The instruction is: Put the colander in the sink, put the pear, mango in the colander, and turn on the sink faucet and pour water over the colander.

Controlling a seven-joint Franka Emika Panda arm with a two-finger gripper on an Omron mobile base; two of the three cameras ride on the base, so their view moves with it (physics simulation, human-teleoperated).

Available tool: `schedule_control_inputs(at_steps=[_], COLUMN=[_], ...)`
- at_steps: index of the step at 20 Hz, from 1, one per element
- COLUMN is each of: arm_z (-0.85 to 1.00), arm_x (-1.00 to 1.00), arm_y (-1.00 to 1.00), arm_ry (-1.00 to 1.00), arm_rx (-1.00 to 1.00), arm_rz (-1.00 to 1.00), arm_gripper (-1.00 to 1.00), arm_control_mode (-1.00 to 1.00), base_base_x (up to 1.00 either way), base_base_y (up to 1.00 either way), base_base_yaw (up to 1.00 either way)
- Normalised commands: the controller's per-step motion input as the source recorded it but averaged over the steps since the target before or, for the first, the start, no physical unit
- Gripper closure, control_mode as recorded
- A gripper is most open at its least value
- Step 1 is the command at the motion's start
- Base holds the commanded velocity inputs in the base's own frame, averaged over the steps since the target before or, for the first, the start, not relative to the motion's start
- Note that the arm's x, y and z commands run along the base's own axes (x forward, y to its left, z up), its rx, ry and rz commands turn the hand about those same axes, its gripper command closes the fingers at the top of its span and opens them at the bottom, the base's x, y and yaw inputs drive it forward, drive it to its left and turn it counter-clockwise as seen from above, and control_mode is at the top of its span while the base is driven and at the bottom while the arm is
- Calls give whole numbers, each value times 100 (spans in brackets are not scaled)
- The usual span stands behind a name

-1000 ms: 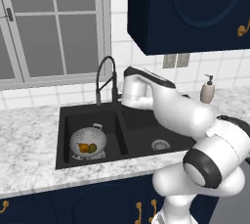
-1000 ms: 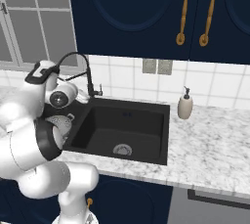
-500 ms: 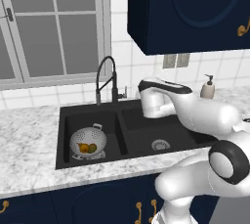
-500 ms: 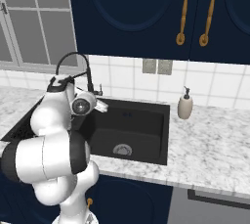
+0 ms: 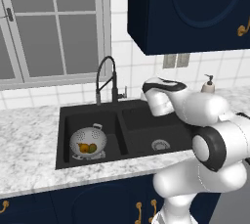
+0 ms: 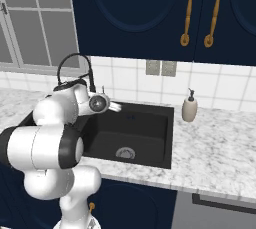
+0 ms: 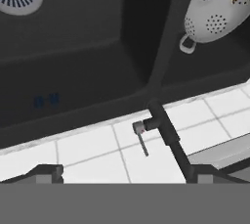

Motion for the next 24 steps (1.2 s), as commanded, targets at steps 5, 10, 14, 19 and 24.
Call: schedule_control_inputs(at_steps=[5,10,14,19,24], arm_z=[0,-3,-15,-36,-36], arm_x=[4,14,29,13,0], arm_y=[-3,-12,-13,-1,11], arm_ry=[0,0,-2,-26,-30], arm_rx=[-13,-5,-5,-1,0], arm_rz=[20,42,44,27,13], arm_gripper=[-100,-100,-100,-100,-100], arm_control_mode=[-100,-100,-100,-100,-100], base_base_x=[0,0,0,0,0], base_base_y=[0,0,0,0,0], base_base_yaw=[0,0,0,0,0])
